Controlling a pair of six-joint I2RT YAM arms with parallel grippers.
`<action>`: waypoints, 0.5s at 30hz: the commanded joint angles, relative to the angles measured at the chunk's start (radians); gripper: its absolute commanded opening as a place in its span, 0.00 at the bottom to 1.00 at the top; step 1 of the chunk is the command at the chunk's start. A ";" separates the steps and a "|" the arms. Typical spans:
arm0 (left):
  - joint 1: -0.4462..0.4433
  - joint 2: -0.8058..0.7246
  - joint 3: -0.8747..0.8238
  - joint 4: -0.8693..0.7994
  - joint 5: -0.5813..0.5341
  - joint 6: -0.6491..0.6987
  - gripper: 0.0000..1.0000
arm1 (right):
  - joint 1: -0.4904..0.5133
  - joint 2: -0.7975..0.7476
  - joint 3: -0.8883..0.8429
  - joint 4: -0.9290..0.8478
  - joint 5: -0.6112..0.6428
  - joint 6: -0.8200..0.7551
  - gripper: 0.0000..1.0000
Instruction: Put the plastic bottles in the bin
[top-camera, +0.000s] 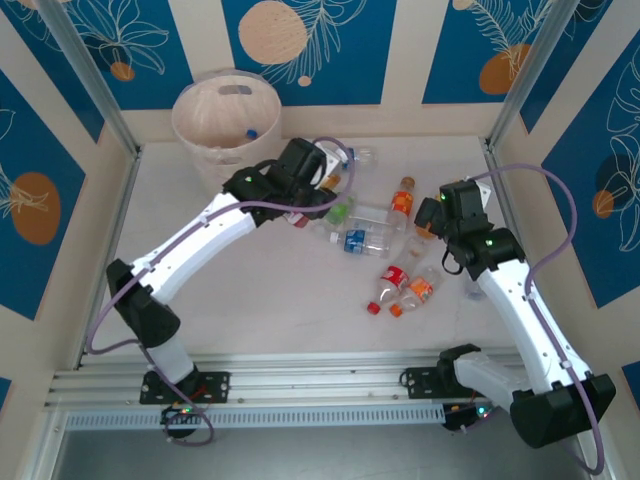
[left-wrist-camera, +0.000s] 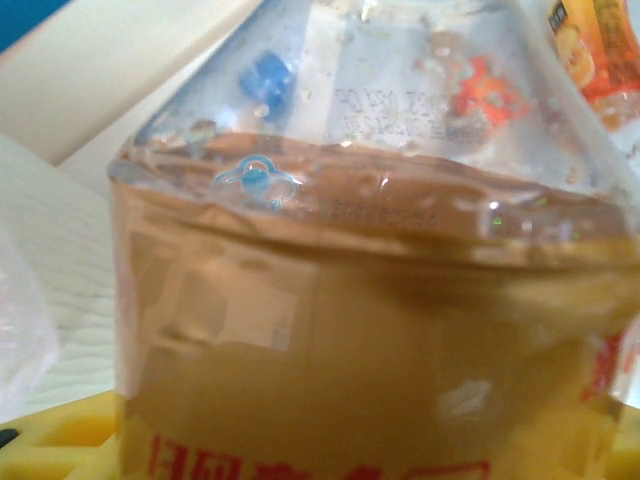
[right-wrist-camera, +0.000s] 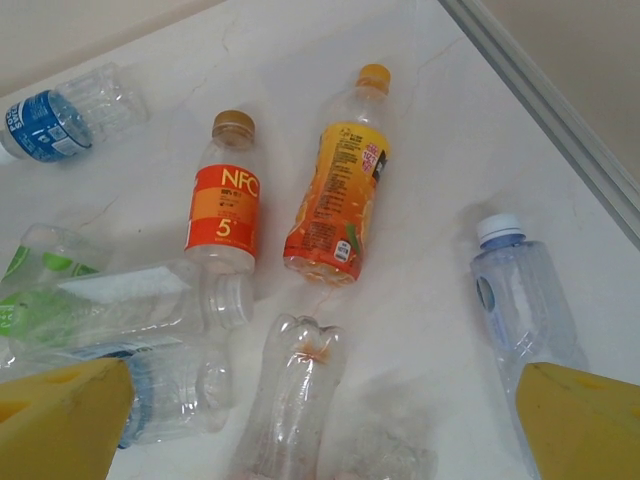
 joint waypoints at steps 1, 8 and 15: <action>0.056 -0.064 0.023 0.032 0.010 -0.023 0.45 | 0.017 0.028 0.040 0.021 -0.012 0.002 0.99; 0.187 -0.088 0.090 0.037 0.054 -0.046 0.43 | 0.053 0.063 0.054 0.018 0.005 0.003 0.99; 0.325 -0.090 0.148 0.067 0.104 -0.073 0.42 | 0.070 0.061 0.058 0.011 0.019 0.007 0.99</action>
